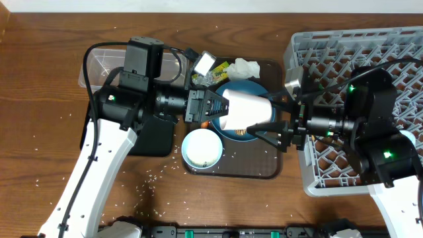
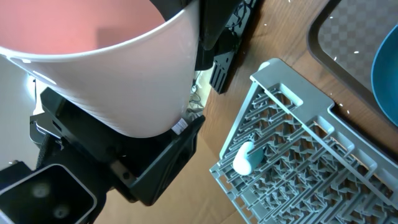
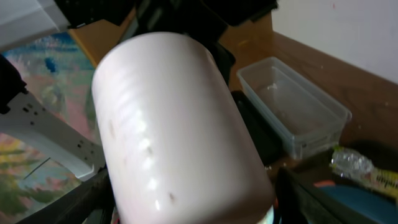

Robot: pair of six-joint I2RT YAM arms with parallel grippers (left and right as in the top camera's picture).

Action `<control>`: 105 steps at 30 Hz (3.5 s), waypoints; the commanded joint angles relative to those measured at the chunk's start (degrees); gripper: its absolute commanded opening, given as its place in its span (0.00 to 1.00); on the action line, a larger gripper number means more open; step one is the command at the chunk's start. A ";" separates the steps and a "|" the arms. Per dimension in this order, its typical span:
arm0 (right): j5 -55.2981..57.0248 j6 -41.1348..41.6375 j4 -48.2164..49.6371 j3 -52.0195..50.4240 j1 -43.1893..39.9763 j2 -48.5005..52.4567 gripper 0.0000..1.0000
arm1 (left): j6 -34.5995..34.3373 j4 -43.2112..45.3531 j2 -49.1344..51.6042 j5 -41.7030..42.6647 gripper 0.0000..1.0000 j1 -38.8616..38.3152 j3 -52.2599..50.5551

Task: Sort waste into correct bins and load items into the dishwasher rack
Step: 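Hand the pink cup from the left gripper to the right gripper, then place the pink cup upside down in the rack with the right gripper, then grasp the blue plate rim with the left gripper and lift it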

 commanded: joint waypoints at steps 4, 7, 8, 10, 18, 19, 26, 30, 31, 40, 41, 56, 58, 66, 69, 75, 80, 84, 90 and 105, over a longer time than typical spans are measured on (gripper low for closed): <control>-1.55 0.17 2.75 0.68 0.72 0.31 0.67 | 1.38 0.00 -0.07 0.85 0.06 -0.17 0.15; -1.53 0.15 1.25 0.68 0.70 0.31 0.54 | 1.36 0.15 -0.07 0.85 0.06 -0.17 0.15; -1.11 0.11 0.61 0.70 0.70 0.31 0.52 | 1.36 0.20 -0.07 0.85 0.06 -0.17 0.15; 0.31 0.11 -0.52 0.70 0.66 0.15 0.50 | 1.36 0.70 -0.07 0.83 0.29 -0.11 0.15; 6.14 2.05 -4.59 0.70 -6.25 -3.04 0.45 | 0.17 2.93 -0.07 -3.61 0.57 -0.11 0.15; 8.09 3.32 -5.66 0.70 -7.72 -3.52 0.45 | 0.11 2.95 -0.07 -4.28 0.58 -0.11 0.15; 25.94 9.68 -13.79 0.70 -22.18 -5.11 0.44 | 0.11 2.91 -0.07 -5.03 0.61 -0.11 0.15; 41.29 15.17 -16.92 0.70 -32.04 -4.94 0.43 | 0.11 2.64 -0.07 -5.01 0.62 -0.11 0.15; 44.68 16.92 -17.14 0.70 -34.29 -4.87 0.43 | 0.11 2.40 -0.07 -5.03 0.62 -0.11 0.15; 61.92 35.93 -16.28 0.70 -54.38 -1.79 0.43 | 0.13 1.86 -0.07 -5.42 0.62 -0.11 0.15; 61.94 37.20 -16.31 0.70 -56.08 -1.16 0.42 | 0.13 1.53 -0.07 -5.44 0.62 -0.11 0.13; 54.34 40.50 -12.09 0.70 -67.82 20.37 0.46 | 1.20 -2.97 -0.07 -9.92 0.62 -0.13 0.13; 53.29 40.59 -11.41 0.70 -68.61 21.94 0.46 | 1.22 -3.23 -0.04 -9.92 0.62 -0.13 0.13; 45.38 41.66 -10.01 0.79 -71.63 24.50 0.77 | 1.22 -3.34 -0.04 -9.94 0.62 -0.13 0.13; 37.90 39.32 -9.03 2.08 -72.02 23.45 0.79 | 1.20 -3.69 -0.07 -11.19 0.62 -0.13 0.13; 17.46 32.96 -10.12 6.12 -69.24 16.48 0.79 | 1.25 -9.22 -0.33 -33.11 0.61 -1.44 0.13; 19.43 25.09 -13.68 6.34 -58.25 8.09 0.77 | 1.42 -10.43 0.39 -57.94 0.61 -5.25 -0.13; 30.45 20.46 -20.98 6.34 -46.60 3.98 0.77 | 1.38 -10.36 3.06 -65.90 0.61 -7.72 -1.86; 41.00 20.06 -27.80 6.29 -34.36 3.19 0.81 | 1.14 -7.85 12.50 -66.95 0.61 -9.35 -2.03; 41.18 19.74 -28.63 6.25 -32.24 3.37 0.82 | -0.37 3.58 31.45 -73.07 0.57 -12.04 -2.03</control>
